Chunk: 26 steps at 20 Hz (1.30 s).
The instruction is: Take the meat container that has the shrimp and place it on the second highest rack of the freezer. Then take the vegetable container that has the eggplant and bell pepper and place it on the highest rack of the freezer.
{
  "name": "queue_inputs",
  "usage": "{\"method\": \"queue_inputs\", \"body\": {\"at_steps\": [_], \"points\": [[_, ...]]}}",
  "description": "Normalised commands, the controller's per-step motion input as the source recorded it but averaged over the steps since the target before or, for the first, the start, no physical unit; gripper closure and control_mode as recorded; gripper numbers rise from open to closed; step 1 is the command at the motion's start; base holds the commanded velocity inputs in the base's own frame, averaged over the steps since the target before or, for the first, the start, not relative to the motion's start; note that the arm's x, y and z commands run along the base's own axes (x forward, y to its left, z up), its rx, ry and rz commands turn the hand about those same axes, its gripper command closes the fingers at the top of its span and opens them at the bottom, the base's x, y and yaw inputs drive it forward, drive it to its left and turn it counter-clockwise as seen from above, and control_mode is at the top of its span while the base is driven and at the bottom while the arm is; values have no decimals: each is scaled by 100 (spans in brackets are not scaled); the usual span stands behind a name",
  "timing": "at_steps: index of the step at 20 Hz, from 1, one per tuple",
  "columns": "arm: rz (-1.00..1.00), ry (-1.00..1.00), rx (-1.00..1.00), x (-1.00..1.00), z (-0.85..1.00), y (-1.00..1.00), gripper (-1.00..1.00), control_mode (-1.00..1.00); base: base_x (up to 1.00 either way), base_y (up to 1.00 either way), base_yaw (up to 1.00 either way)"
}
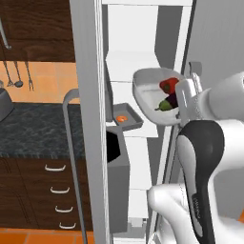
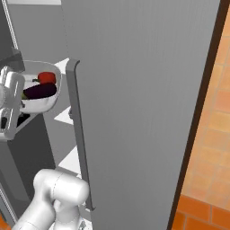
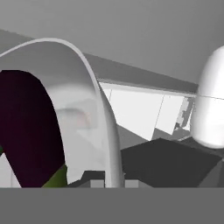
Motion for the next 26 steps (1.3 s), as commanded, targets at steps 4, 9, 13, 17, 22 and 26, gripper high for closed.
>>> {"method": "queue_inputs", "body": {"at_steps": [4,9,13,17,22,26], "points": [[0,0,0,100,22,24,100,-100,0,0,0],[1,0,0,100,8,9,100,-100,0,0,0],[0,0,0,100,0,0,100,-100,0,0,0],[0,0,0,100,0,0,100,-100,0,0,0],[0,1,0,89,0,0,100,-100,0,0,0],[0,-2,1,58,14,-5,100,-100,0,0,0]]}}
